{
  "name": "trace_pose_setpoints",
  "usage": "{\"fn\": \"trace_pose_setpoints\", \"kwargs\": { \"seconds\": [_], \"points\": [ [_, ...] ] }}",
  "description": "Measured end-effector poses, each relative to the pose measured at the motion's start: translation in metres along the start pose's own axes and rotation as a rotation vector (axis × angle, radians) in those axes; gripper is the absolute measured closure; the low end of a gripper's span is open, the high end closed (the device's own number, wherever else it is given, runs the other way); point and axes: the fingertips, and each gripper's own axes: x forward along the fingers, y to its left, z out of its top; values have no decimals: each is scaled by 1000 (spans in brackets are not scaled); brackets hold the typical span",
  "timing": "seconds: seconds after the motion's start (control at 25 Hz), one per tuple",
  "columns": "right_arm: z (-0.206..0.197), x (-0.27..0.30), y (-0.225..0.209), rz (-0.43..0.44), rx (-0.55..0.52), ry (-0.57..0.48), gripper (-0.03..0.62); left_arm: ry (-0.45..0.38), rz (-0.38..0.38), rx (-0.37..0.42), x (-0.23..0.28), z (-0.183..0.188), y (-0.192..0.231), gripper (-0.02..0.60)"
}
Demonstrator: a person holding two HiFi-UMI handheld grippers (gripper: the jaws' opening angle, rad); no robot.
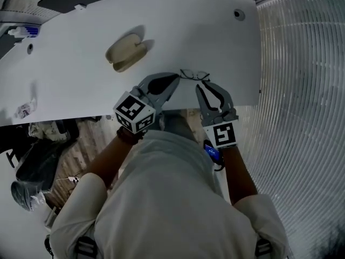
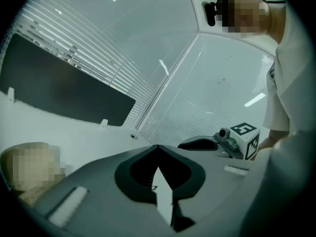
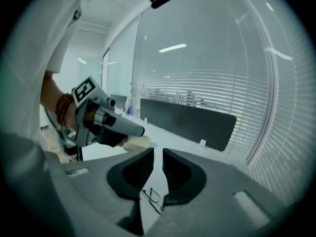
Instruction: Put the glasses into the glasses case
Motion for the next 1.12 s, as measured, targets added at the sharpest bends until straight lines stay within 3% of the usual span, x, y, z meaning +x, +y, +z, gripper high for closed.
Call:
{"fn": "trace_pose_setpoints", "kwargs": {
  "seconds": [0.12, 0.44, 0.96, 1.12],
  "points": [
    [-25, 12, 3, 19, -126, 86, 527, 23, 6, -6, 5, -13, 9, 580],
    [-105, 45, 10, 125, -233, 231, 487, 84, 29, -17, 27, -55, 36, 580],
    [-169, 80, 14, 245, -421, 394, 433, 126, 33, -35, 54, -86, 65, 580],
    [-185, 82, 14, 277, -417, 437, 424, 135, 34, -48, 57, -94, 69, 580]
  ]
}}
